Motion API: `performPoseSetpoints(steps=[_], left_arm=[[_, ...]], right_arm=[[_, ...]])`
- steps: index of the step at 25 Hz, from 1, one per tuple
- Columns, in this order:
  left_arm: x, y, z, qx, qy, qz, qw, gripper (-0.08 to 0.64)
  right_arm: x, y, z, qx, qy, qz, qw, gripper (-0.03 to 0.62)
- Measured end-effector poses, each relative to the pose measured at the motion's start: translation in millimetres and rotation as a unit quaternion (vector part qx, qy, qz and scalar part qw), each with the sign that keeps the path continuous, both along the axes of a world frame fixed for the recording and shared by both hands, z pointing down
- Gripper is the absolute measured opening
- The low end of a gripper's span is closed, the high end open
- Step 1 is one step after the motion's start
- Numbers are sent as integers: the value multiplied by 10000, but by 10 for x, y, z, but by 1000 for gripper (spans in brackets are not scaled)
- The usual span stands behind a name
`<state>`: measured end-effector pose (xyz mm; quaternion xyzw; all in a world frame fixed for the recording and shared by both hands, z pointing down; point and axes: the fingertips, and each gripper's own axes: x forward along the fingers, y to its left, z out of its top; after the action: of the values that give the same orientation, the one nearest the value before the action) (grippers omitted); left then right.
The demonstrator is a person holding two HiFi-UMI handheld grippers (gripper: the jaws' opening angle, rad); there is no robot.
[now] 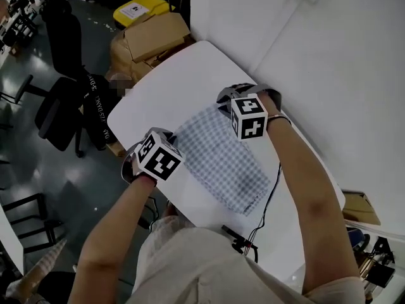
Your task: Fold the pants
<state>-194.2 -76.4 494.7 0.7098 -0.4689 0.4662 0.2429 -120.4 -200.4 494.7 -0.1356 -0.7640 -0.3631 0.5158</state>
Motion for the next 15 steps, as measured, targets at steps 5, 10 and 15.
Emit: performPoseSetpoints(steps=[5, 10, 15], left_arm=[[188, 16, -264, 291, -331, 345, 9984, 40], [633, 219, -357, 483, -367, 692, 9958, 40], [1149, 525, -243, 419, -244, 984, 9940, 40]], right_arm=[[179, 27, -241, 291, -353, 119, 9989, 58], [640, 247, -296, 272, -598, 308, 9974, 58], [1122, 545, -181, 264, -715, 429, 9962, 58]])
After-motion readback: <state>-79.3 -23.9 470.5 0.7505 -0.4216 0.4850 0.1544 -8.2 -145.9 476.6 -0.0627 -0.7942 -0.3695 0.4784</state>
